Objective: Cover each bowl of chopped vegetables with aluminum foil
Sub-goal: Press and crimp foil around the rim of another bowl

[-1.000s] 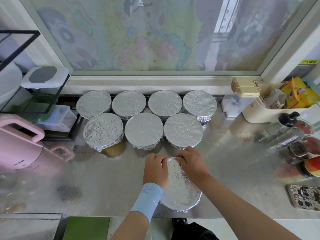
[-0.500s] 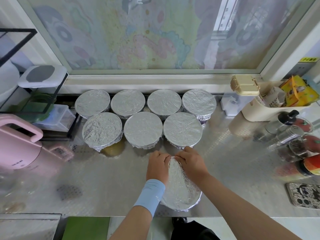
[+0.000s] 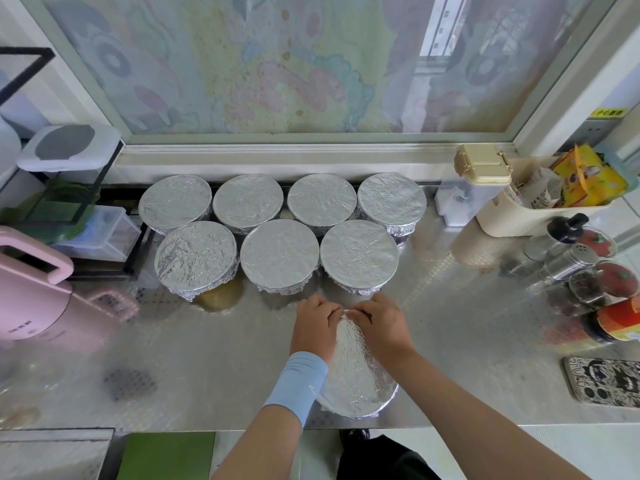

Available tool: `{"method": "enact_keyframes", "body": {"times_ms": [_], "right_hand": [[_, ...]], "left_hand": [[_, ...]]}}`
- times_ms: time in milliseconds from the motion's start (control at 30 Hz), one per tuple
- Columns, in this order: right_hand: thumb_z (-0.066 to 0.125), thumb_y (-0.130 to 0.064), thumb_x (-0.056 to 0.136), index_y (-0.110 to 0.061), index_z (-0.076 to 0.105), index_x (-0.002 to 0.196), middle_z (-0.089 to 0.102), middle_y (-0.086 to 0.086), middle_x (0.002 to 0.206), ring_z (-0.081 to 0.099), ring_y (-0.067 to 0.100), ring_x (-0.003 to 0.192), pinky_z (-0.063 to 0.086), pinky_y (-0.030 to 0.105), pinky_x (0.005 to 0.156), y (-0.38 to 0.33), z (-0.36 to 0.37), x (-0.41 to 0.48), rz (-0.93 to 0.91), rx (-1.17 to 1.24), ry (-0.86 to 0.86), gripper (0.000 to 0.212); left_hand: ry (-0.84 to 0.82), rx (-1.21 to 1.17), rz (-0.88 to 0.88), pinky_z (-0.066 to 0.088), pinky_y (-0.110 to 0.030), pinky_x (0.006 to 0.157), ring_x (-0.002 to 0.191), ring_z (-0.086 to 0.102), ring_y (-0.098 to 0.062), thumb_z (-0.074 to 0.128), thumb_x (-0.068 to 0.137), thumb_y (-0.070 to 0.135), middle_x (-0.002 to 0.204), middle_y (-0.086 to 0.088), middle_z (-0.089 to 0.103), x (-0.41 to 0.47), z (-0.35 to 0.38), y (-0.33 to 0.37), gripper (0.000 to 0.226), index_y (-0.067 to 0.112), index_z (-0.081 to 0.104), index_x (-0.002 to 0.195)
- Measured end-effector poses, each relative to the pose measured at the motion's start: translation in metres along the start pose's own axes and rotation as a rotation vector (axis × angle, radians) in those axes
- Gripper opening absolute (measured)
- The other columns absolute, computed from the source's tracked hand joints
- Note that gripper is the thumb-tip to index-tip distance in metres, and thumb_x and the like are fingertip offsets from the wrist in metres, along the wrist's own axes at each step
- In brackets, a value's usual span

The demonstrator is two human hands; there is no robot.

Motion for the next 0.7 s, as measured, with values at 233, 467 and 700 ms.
{"method": "enact_keyframes", "body": {"times_ms": [233,467,700], "right_hand": [[0.073,-0.026,0.086,-0.02,0.077,0.091,0.055,-0.003,0.086,0.052,0.017,0.088,0.042,0.027,0.079,-0.006,-0.005,0.001,-0.077,-0.063,-0.016,0.009],[0.067,-0.02,0.088,-0.021,0.075,0.087,0.054,-0.009,0.086,0.054,0.015,0.088,0.043,0.024,0.078,0.003,-0.015,-0.005,0.034,-0.038,0.049,0.008],[0.066,-0.017,0.09,-0.018,0.077,0.085,0.059,-0.001,0.081,0.054,0.014,0.08,0.037,0.018,0.071,0.004,-0.011,-0.004,0.06,0.025,0.026,0.012]], "left_hand": [[-0.01,0.041,-0.048,0.036,-0.023,0.084,0.097,0.038,-0.012,0.046,0.102,0.022,0.094,0.007,0.044,-0.002,-0.001,-0.001,0.024,0.017,0.069,0.1],[0.011,0.069,0.013,0.041,-0.025,0.087,0.1,0.04,-0.013,0.047,0.097,0.007,0.1,0.005,0.048,-0.006,-0.002,0.003,0.031,0.022,0.067,0.115],[-0.011,-0.017,-0.017,0.033,-0.021,0.082,0.094,0.041,-0.015,0.05,0.1,0.022,0.092,0.001,0.051,0.005,0.006,-0.001,0.022,0.015,0.071,0.098]]}}
Point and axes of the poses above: each hand's wrist, its own x-axis towards the middle knuckle, its own z-axis out of the palm, y = z × x, the point moved 7 cm from there along x, towards the middle knuckle
